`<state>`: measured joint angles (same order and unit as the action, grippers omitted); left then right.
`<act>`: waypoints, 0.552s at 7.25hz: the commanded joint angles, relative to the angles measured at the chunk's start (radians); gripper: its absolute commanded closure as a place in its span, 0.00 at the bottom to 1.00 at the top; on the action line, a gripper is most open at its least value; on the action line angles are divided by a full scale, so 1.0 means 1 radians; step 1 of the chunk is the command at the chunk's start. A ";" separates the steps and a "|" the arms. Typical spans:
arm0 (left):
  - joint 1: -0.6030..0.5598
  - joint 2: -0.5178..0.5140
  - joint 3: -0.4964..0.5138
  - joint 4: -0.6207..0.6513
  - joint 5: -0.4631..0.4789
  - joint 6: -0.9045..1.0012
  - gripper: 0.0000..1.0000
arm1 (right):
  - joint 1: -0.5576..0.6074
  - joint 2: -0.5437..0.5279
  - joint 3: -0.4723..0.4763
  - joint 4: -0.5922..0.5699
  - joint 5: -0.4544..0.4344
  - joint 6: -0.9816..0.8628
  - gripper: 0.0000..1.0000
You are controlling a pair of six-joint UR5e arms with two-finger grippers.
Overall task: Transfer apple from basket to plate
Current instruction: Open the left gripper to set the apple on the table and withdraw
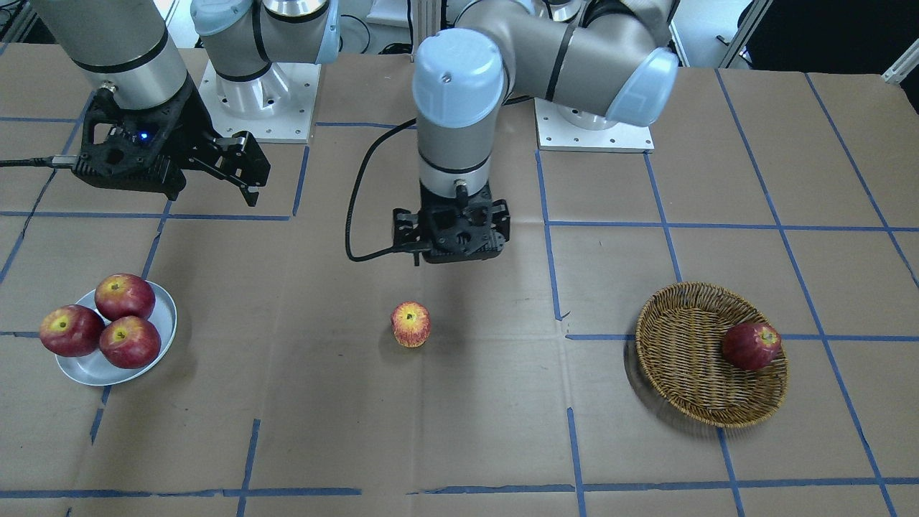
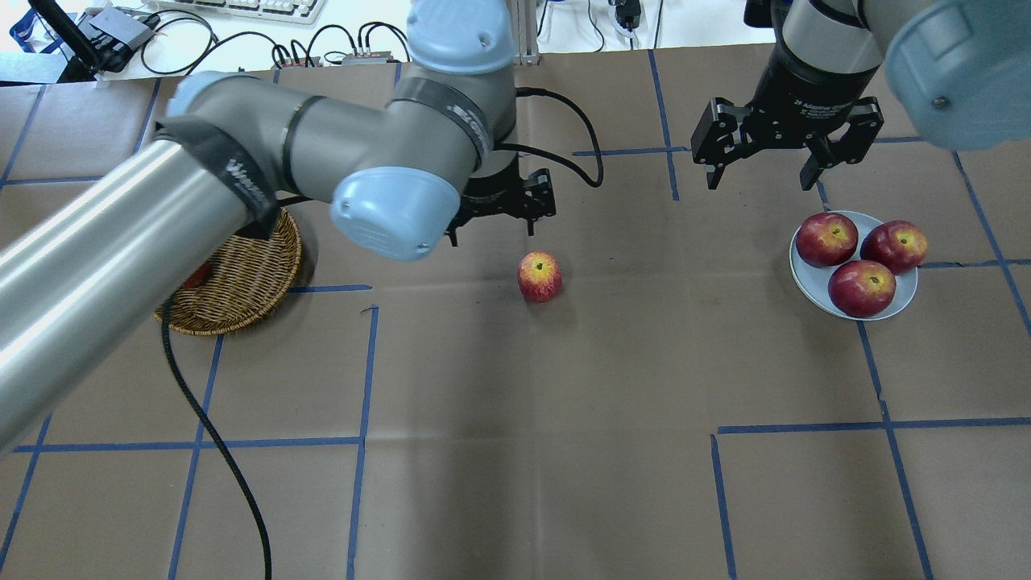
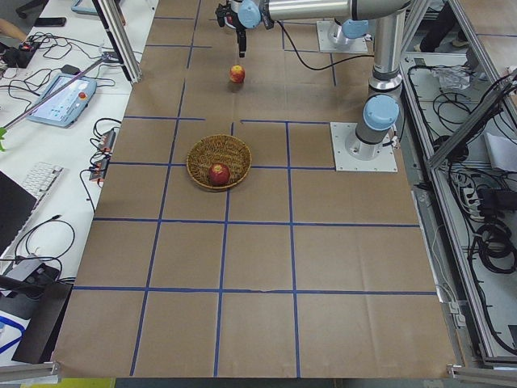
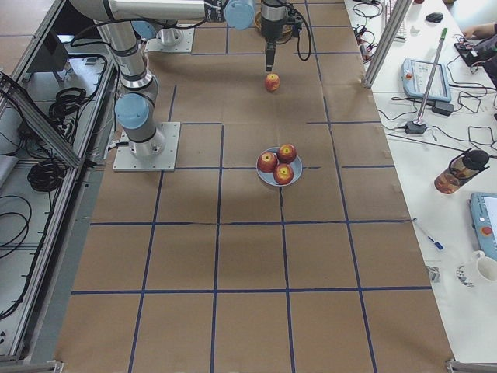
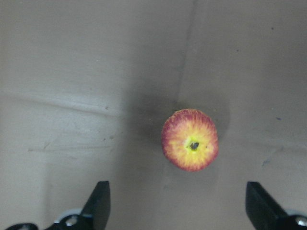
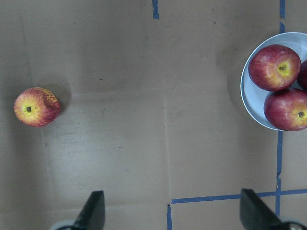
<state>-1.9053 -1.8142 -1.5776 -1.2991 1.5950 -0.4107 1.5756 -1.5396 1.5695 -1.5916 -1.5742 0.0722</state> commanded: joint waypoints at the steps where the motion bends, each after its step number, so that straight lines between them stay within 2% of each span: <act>1: 0.162 0.178 -0.015 -0.206 0.000 0.298 0.01 | 0.004 0.001 0.001 -0.005 -0.003 0.012 0.00; 3: 0.260 0.258 -0.013 -0.330 0.008 0.401 0.01 | 0.023 0.028 -0.006 -0.017 0.005 0.068 0.00; 4: 0.270 0.275 -0.015 -0.338 0.008 0.420 0.01 | 0.070 0.064 -0.008 -0.090 0.005 0.116 0.00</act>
<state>-1.6684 -1.5718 -1.5918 -1.5994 1.6012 -0.0362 1.6022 -1.5127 1.5649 -1.6207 -1.5709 0.1311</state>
